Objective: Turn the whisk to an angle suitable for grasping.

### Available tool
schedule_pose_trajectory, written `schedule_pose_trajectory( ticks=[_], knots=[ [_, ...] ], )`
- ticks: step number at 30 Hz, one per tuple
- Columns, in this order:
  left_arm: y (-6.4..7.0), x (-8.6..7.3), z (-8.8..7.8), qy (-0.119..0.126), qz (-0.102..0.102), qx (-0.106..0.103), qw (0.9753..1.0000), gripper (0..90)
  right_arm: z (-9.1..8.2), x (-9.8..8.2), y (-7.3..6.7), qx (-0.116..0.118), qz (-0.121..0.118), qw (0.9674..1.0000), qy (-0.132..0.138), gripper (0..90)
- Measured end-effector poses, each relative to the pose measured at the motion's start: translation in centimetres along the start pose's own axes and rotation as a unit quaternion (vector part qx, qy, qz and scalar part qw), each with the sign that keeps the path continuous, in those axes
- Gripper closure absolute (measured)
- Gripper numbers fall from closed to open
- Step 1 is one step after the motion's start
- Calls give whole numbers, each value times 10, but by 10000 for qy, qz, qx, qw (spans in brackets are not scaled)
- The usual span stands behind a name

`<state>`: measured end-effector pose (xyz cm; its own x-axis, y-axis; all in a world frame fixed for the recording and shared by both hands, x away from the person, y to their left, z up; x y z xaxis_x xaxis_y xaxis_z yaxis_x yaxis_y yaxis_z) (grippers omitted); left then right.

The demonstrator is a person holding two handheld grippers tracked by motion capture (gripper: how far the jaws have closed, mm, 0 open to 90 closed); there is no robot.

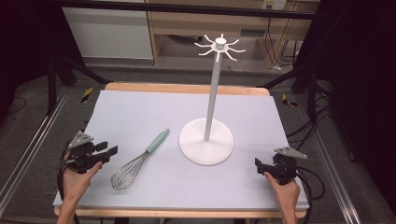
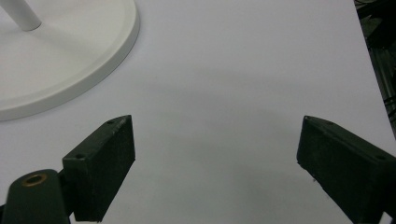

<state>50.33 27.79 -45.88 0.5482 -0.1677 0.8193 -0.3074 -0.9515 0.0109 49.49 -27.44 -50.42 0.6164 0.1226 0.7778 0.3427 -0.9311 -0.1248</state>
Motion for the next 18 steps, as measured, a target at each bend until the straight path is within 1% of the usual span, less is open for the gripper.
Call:
schedule_pose_trajectory(
  ticks=[2,3,4,5,7,8,9,11,12,14,15,16,18],
  knots=[
    [4,4,0,9,47,-46,10000,510,0,2,1,-42,-15,10000,34,120],
    [4,4,0,9,47,-46,10000,513,0,2,0,-33,13,10000,47,120],
    [8,10,-1,12,81,-126,9999,516,0,2,0,10,8,10000,27,120],
    [10,12,-1,2,101,-162,9998,521,0,2,0,4,-3,10000,10,120],
    [12,14,-1,10,112,-179,9998,526,0,3,-1,-2,-27,10000,11,120],
    [17,21,1,-13,177,-210,9996,537,1,3,-2,16,-25,10000,-33,122],
    [20,24,1,-7,218,-221,9995,542,1,3,-3,5,-57,10000,-32,123],
    [22,27,2,-14,251,-230,9994,548,1,3,-4,26,-65,10000,-56,129],
    [29,34,4,-58,355,-276,9990,555,1,4,-5,29,-59,10000,-74,131],
    [36,40,6,-92,438,-310,9985,561,1,4,-6,55,-70,9999,-66,131],
    [36,40,6,-92,438,-310,9985,565,1,4,-6,55,-70,9999,-66,131],
    [42,45,9,-125,505,-326,9981,569,1,4,-6,70,-87,9999,-71,131],
    [48,49,13,-177,571,-332,9977,580,1,4,-6,59,-82,9999,-63,131]
  ],
)
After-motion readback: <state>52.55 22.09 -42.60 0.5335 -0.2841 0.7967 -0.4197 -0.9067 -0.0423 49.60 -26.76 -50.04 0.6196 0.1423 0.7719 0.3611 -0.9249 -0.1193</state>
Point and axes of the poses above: each handheld gripper's, and its own axes: z roughly forward along the jaws, x roughly out of its top, y roughly to its right, the point moved 7 cm from there along z, roughly forward along the jaws, and after that the axes turned 10 degrees about x, right-handed, at the moved point
